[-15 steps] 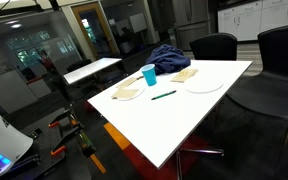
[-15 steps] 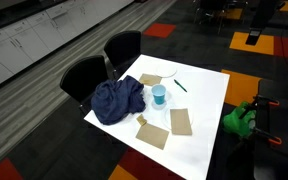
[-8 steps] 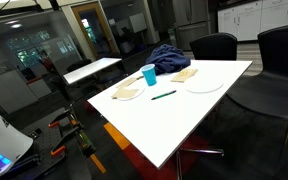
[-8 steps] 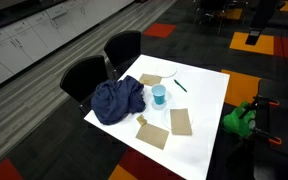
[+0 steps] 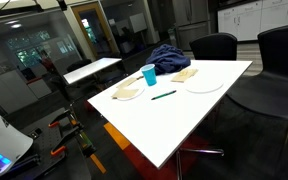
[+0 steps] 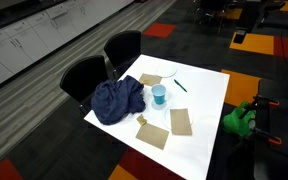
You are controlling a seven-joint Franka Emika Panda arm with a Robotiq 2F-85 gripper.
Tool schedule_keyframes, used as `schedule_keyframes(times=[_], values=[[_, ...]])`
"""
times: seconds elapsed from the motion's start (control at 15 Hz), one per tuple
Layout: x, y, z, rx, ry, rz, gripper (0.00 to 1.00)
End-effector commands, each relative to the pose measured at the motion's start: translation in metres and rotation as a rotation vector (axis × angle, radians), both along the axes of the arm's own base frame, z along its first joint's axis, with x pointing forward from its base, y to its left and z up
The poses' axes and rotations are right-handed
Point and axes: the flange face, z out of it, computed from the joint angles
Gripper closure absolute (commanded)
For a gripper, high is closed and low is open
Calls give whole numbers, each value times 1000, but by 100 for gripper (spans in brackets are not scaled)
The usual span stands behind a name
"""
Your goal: Pick up the pen from the table and put it in the light blue cup.
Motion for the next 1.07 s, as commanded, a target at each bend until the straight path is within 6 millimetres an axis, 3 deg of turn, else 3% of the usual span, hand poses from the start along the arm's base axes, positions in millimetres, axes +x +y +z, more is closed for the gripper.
schedule_keyframes(times=[0.0,0.47,1.0], values=[[17,-18,-14,16,-22,-56,0],[55,-49,-59,14,-38,-141,0],[101,-78,-139,-10,-47,-243,0]])
